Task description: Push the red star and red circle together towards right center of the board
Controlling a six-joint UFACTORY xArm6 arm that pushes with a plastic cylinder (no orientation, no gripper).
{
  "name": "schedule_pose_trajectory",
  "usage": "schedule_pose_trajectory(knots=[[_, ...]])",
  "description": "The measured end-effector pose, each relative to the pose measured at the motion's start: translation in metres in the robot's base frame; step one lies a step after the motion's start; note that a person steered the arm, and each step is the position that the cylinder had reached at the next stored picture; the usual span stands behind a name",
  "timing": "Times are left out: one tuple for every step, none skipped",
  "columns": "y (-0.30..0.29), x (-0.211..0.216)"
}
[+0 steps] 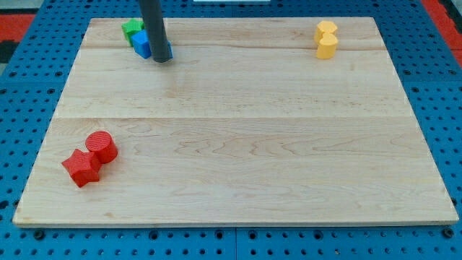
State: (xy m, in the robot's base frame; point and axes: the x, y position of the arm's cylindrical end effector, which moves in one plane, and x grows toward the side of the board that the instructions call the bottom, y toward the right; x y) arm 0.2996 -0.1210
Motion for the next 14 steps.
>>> schedule_pose_trajectory(knots=[[0.032, 0.009], [0.065, 0.074], [0.097, 0.165], [0.083, 0.247], [0.009, 0.288], [-0.031, 0.284], [-0.042, 0.276], [-0.04, 0.273], [-0.052, 0.286], [-0.078, 0.306], [-0.116, 0.306], [-0.121, 0.293], [-0.12, 0.274], [-0.087, 0.264]])
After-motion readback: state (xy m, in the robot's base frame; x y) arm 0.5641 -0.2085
